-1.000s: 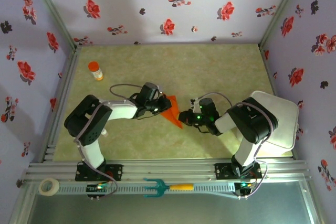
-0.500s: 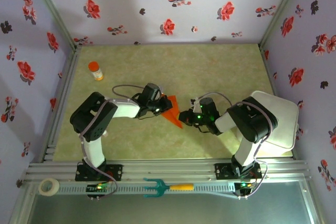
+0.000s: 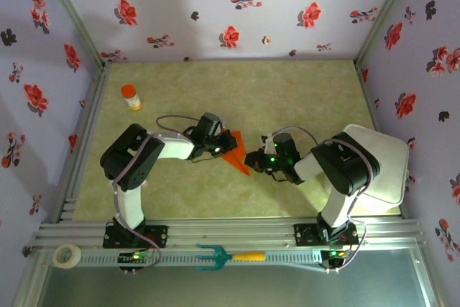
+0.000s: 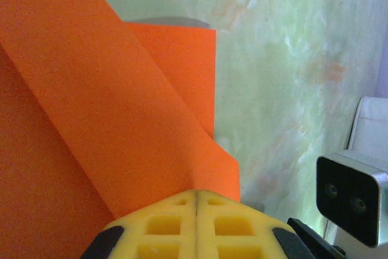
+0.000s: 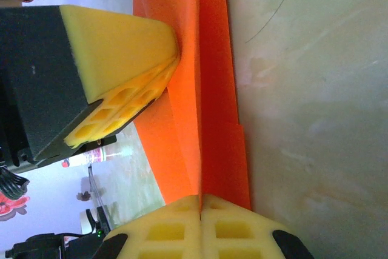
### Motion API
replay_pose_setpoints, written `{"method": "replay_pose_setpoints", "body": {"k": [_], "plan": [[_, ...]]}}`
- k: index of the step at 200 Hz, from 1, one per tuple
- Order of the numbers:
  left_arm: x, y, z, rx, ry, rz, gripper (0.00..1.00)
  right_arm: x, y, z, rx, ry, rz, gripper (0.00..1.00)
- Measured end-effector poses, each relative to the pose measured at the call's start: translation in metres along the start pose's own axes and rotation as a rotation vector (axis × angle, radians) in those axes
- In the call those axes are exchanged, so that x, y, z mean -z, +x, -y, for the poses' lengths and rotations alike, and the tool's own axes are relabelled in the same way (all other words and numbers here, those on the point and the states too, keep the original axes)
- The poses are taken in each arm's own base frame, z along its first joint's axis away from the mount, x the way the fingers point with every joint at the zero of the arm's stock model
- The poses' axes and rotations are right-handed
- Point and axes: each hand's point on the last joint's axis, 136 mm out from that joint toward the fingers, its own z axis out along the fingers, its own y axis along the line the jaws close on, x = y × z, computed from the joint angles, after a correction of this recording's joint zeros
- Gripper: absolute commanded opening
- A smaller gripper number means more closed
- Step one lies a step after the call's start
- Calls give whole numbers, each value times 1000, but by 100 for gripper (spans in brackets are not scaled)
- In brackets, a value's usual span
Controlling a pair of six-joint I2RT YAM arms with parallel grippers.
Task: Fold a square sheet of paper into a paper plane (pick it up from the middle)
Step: Fourth fold the wing at the center of the table.
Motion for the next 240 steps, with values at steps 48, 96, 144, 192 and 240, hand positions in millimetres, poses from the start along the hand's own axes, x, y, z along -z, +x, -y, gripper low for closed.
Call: {"method": "replay_pose_setpoints", "body": {"k": [48, 96, 144, 192, 240], "plan": [[-3, 1, -3, 5, -11, -7, 3, 0, 0, 0, -3, -1, -3, 4], [-5, 1, -5, 8, -18, -12, 2, 0, 0, 0, -3, -1, -5, 5], [-6, 2, -6, 10, -21, -19, 1, 0, 0, 0, -4, -1, -5, 6], [-7, 2, -6, 10, -22, -18, 1, 0, 0, 0, -11, 2, -13, 9], [-7, 2, -6, 11, -22, -19, 1, 1, -1, -3, -24, 15, -22, 17]]}}
